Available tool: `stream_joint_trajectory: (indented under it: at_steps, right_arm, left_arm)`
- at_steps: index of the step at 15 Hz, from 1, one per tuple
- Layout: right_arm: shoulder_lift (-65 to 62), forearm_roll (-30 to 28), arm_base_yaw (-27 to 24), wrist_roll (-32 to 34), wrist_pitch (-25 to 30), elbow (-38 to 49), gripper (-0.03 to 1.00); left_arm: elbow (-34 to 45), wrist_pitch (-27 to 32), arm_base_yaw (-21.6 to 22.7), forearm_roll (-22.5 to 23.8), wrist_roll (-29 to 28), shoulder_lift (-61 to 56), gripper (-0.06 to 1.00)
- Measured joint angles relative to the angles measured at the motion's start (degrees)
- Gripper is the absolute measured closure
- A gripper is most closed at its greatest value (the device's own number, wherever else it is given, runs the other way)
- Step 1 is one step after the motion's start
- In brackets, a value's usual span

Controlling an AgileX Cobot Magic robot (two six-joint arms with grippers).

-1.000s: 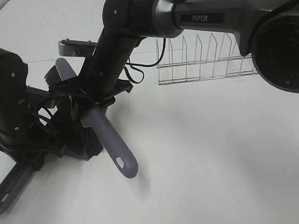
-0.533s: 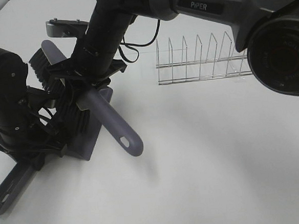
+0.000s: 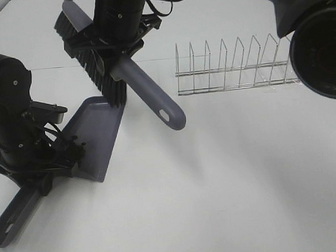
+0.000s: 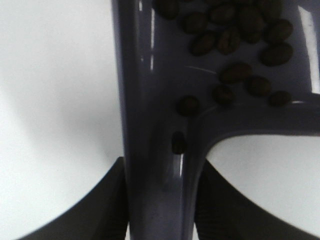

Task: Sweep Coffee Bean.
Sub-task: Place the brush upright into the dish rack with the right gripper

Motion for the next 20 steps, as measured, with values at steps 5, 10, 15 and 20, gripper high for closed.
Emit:
stream_joint_trajectory:
  at_steps: [5, 10, 15, 20]
  right_arm:
    - [-10.26, -2.98, -3.38, 0.4, 0.06, 5.44, 0.62]
    - [-21.08, -2.75, -8.31, 0.74, 0.06, 16.9, 0.62]
    - [-31.23, -2.69, -14.27, 0.74, 0.06, 32.14, 0.62]
    - [-40.85, -2.69, -21.66, 1.83, -0.11, 52.71, 0.62]
  left_arm:
    - [0.0, 0.74, 0.06, 0.11, -3.72, -7.28, 0.61]
    - [0.0, 1.49, 0.06, -1.66, -5.16, -11.0, 0.61]
    - [0.0, 1.38, 1.78, -4.7, -4.98, -11.0, 0.61]
    - [0.0, 1.38, 8.14, -5.96, -1.43, -11.4, 0.61]
